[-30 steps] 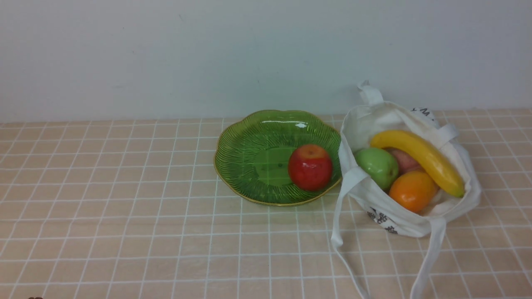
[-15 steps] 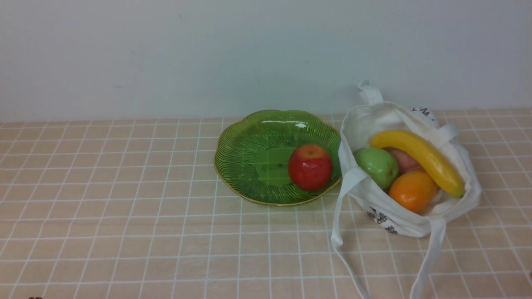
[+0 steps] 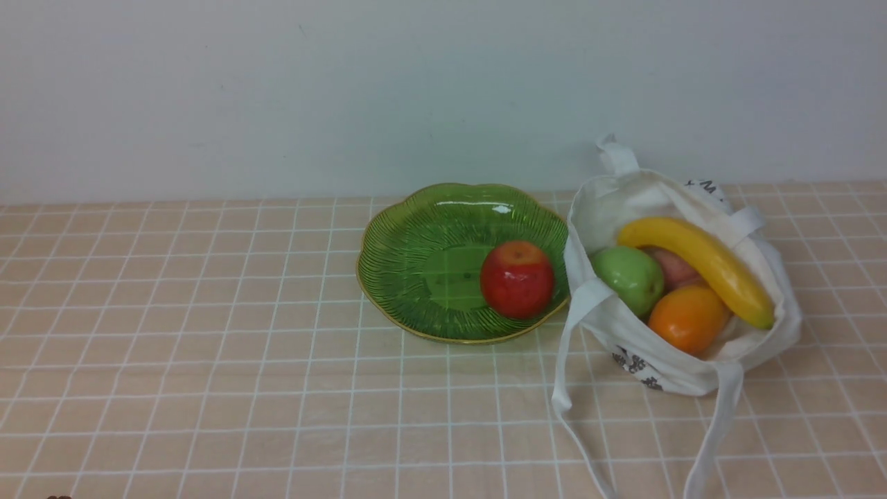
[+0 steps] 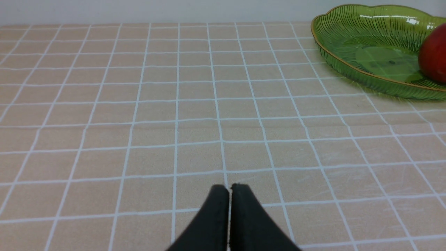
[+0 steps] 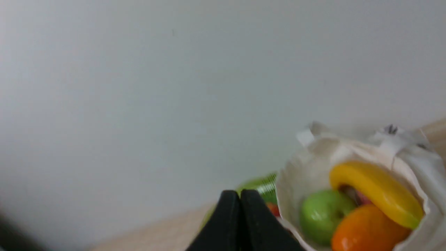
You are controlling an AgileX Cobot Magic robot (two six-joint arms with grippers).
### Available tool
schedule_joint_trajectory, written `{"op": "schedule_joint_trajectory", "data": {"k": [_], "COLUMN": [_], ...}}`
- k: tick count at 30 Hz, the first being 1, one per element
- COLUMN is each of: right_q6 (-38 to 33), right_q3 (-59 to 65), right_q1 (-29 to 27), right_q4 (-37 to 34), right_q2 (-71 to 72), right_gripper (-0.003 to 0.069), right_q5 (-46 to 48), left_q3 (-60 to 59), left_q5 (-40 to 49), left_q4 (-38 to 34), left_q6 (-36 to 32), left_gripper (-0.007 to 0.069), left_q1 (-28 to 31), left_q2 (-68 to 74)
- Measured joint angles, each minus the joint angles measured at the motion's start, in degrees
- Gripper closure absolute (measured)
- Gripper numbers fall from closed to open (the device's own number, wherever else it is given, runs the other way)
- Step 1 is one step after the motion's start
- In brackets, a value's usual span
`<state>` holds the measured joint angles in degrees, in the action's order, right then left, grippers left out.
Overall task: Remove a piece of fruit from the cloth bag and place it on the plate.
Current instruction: Use the right arm to grab a banana from the bag
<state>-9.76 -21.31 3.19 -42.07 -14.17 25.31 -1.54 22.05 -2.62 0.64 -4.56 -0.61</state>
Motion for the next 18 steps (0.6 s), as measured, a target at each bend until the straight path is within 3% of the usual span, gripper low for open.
{"op": "schedule_joint_trajectory", "data": {"k": [7,11,13,18], "right_q6": [-1.1,-3.8,-11.1,-19.3], "right_q3": [-9.3,-11.4,-14.2,-21.7], "right_q1": [0.0,0.0,0.1,0.9], "right_q4": [10.3,9.4,6.2,1.5], "right_q2": [-29.2,-41.4,-49.1,-54.9], "right_gripper": [0.0673,0.0673,0.0673,0.0673], "right_q5": [14.5,14.7,15.3,16.6], "left_q3": [0.0,0.0,0.0,0.0], "left_q5": [0.0,0.0,0.0,0.0], "left_q4": [0.0,0.0,0.0,0.0], "left_q6": [0.0,0.0,0.0,0.0], "left_gripper": [0.0632,0.0632,0.0632,0.0632], "left_q1": [0.0,0.0,0.0,0.0], "left_q2": [0.0,0.0,0.0,0.0]}}
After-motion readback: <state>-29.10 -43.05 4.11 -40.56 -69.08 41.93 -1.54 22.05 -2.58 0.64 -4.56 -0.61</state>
